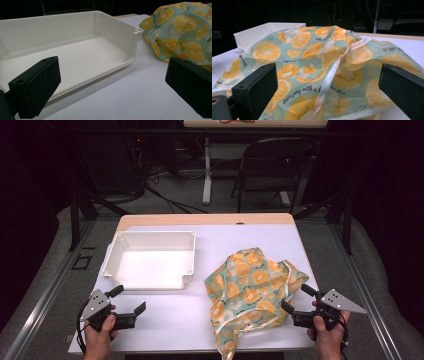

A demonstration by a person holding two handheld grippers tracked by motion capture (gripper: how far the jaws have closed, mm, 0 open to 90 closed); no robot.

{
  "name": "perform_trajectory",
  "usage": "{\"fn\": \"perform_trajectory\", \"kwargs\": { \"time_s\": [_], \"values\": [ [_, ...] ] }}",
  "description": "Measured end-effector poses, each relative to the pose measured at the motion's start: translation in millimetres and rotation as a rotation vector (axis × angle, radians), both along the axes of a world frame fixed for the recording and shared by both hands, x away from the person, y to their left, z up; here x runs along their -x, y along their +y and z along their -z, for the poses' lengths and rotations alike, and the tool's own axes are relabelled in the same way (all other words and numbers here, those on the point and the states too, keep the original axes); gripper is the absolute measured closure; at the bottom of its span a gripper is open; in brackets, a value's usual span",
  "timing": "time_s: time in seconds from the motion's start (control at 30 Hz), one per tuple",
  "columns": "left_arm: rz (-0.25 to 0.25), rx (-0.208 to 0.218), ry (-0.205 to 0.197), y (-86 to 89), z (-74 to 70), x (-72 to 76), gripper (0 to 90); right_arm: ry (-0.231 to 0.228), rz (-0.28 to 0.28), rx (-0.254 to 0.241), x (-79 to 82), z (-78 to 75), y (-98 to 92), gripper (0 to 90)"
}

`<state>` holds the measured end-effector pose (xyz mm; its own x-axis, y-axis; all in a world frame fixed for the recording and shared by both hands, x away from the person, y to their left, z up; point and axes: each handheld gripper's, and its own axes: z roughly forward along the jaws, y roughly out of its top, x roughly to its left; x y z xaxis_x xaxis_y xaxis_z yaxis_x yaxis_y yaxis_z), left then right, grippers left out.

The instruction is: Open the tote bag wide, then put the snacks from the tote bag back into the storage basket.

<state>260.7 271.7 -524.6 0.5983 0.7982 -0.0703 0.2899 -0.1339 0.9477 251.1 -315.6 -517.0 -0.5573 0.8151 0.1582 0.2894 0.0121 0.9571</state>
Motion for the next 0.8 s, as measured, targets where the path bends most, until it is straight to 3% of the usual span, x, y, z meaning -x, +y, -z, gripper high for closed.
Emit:
{"fn": "perform_trajectory", "kwargs": {
  "time_s": [0.1, 0.27, 0.53, 0.63, 0.73, 0.8],
  "values": [
    [0.005, -0.012, 0.006, -0.2, 0.4, -2.4, 0.2, 0.012, 0.004, 0.002, -2.9, 1.8, 1.2, 1.8],
    [0.01, 0.006, 0.012, -3.9, 1.9, -6.4, 0.2, 0.04, -0.006, 0.02, -8.9, 3.2, 5.3, 3.0],
    [0.043, -0.054, -0.009, -17.5, -2.4, -1.7, 0.2, 0.068, -0.029, 0.002, -6.7, -2.7, 16.3, 5.6],
    [0.042, -0.051, -0.012, -20.7, -4.2, 1.6, 0.2, 0.065, -0.028, 0.006, -6.7, -5.1, 21.3, 4.7],
    [0.035, -0.022, -0.014, -23.5, -6.8, 4.5, 0.2, 0.073, -0.024, 0.004, -6.7, -5.7, 24.4, 4.0],
    [0.03, -0.021, -0.022, -27.3, -10.5, 7.8, 0.2, 0.065, -0.028, 0.025, -4.6, -7.5, 29.5, 3.6]
  ]
}}
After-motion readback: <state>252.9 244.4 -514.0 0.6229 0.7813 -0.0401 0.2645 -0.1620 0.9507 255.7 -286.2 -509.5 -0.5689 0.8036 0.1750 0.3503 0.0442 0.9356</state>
